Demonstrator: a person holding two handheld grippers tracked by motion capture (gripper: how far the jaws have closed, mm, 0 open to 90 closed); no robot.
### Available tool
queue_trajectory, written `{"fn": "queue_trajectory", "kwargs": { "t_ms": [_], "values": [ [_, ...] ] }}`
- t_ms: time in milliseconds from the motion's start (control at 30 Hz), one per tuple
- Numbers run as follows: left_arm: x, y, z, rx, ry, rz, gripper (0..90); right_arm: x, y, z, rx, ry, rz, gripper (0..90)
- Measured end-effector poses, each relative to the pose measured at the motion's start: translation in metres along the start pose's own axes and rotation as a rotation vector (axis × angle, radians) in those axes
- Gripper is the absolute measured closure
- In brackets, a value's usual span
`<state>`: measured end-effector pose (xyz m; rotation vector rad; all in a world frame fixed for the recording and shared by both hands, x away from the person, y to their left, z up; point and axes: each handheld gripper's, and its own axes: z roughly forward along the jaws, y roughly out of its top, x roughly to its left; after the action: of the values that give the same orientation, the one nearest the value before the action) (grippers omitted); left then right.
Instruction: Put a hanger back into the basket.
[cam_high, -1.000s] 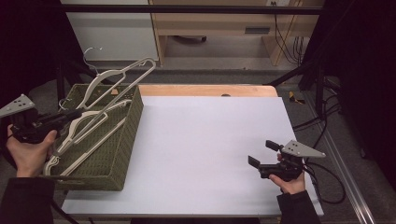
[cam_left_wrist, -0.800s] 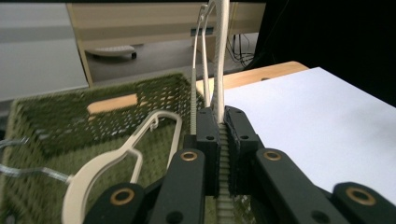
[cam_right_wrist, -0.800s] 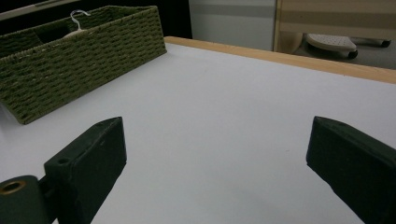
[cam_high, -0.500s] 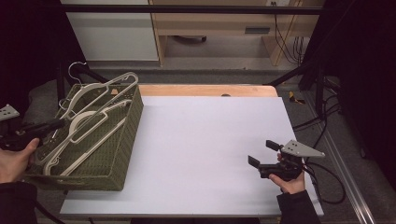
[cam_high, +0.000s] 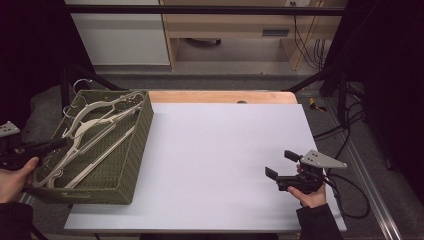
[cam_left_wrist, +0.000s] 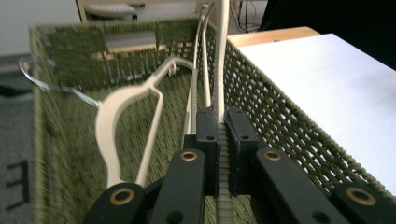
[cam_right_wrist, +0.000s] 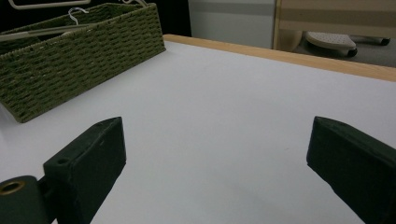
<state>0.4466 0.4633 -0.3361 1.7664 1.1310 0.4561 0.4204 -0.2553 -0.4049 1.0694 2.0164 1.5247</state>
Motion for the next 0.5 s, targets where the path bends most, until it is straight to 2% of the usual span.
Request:
{"fn": "queue_trajectory", "kwargs": {
  "t_ms": [67,233,500],
  "values": [
    [-0.003,0.0,0.004,0.001,0.002,-0.004,84.9,0.0,0.0,0.0,0.0,-0.002,0.004,5.4],
    [-0.007,0.0,0.015,0.05,0.021,0.01,84.9,0.0,0.0,0.0,0.001,0.001,-0.001,5.4],
    [0.005,-0.014,0.021,0.05,0.006,-0.037,85.0,0.001,0.0,0.001,0.004,0.0,0.003,5.4]
  ]
}}
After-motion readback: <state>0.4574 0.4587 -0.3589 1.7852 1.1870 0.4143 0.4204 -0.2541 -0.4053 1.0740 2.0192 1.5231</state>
